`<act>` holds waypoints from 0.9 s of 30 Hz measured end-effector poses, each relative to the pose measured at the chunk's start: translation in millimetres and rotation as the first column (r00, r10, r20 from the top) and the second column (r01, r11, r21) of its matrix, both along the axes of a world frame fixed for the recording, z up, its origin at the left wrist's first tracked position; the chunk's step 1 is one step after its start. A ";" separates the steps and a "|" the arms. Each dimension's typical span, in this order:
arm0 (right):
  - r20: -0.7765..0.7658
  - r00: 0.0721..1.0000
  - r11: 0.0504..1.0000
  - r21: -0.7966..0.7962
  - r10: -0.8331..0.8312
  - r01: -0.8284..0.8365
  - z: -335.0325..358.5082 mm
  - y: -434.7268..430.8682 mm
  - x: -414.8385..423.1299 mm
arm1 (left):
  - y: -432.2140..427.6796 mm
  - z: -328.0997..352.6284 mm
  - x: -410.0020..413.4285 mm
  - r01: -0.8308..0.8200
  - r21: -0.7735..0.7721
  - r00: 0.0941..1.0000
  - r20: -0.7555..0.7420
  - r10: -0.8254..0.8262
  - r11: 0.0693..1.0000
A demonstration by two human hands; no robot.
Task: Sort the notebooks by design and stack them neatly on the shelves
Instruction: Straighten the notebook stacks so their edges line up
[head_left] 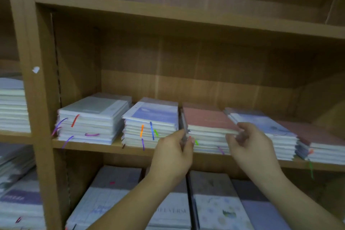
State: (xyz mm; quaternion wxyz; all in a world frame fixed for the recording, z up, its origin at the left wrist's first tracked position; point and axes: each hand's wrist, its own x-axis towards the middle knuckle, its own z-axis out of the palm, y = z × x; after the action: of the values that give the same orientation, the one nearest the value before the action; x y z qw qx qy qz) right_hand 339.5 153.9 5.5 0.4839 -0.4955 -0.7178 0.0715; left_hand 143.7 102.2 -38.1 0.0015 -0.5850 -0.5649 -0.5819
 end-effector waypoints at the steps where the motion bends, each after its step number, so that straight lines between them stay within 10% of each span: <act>1: -0.019 1.000 0.998 -0.065 -0.005 0.003 -2.1 1.8 4.5 | 4.0 0.0 2.7 -0.009 -0.001 1.000 0.022 0.009 1.000; 15: -0.679 0.734 0.894 -0.309 0.033 -0.326 -15.0 14.1 -1.4 | 20.2 -12.6 9.2 -0.011 -0.017 0.971 0.238 0.014 1.000; 27: -0.736 0.675 0.903 -0.257 0.048 -0.345 -19.0 11.7 -5.0 | 16.5 -11.5 29.0 0.166 0.053 0.753 0.638 -0.161 0.985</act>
State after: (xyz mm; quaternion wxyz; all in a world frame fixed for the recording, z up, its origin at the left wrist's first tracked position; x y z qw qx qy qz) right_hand 334.5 165.7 -13.5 0.6090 -0.4295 -0.4952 0.4466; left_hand 172.8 118.6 -49.6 -0.2436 -0.3989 -0.4804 -0.7421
